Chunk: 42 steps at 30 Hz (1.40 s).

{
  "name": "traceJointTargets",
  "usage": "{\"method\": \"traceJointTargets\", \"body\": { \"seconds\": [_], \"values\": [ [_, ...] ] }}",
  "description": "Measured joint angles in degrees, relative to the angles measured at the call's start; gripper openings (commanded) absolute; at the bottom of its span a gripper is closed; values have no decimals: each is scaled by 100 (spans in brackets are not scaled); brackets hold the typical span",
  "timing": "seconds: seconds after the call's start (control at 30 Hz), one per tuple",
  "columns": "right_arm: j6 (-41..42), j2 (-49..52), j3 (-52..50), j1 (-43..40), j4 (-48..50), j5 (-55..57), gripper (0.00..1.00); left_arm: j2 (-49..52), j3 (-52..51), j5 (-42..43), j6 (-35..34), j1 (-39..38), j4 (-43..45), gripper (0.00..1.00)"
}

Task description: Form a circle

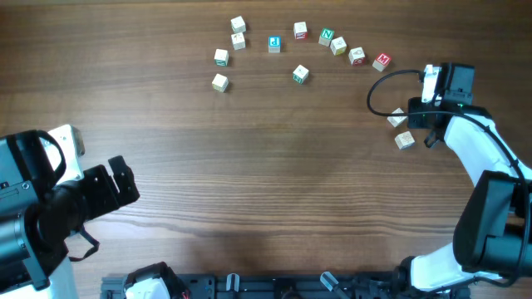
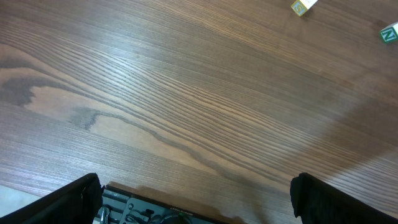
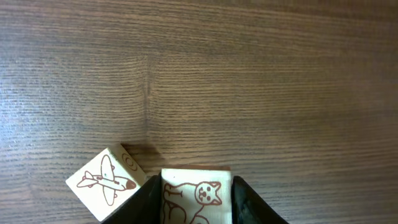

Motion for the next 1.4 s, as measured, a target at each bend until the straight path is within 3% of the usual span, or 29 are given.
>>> {"method": "traceJointTargets", "body": {
  "seconds": [0.2,0.23,0.27,0.37,0.67,0.8,0.9,1.07,1.2,1.4],
  "values": [
    [-114,466,-7,-7,-83,-4,33,0,0,0,0,0,0,100],
    [-127,546,-7,-20,-87,4,40,-2,0,0,0,0,0,100],
    [-127,579,-7,-50,-74,-7,56,-2,0,0,0,0,0,100],
    [-170,651,-9,-120,-92,-2,75,-2,0,0,0,0,-2,100],
    [28,581,55,-177,-321,22,86,0,0,0,0,0,0,100],
    [129,-127,164,-175,-697,28,88,-2,0,0,0,0,2,100],
    [483,-802,199,-177,-1032,37,98,0,-2,0,0,0,2,100],
    [1786,-2251,229,-177,-1655,-431,100,0,-2,0,0,0,2,100],
    [3176,-3252,249,-181,-1751,-2000,100,-2,0,0,0,0,-2,100],
    [3801,-3512,260,-181,-1941,-3515,100,0,0,0,0,0,0,100]
  ]
}}
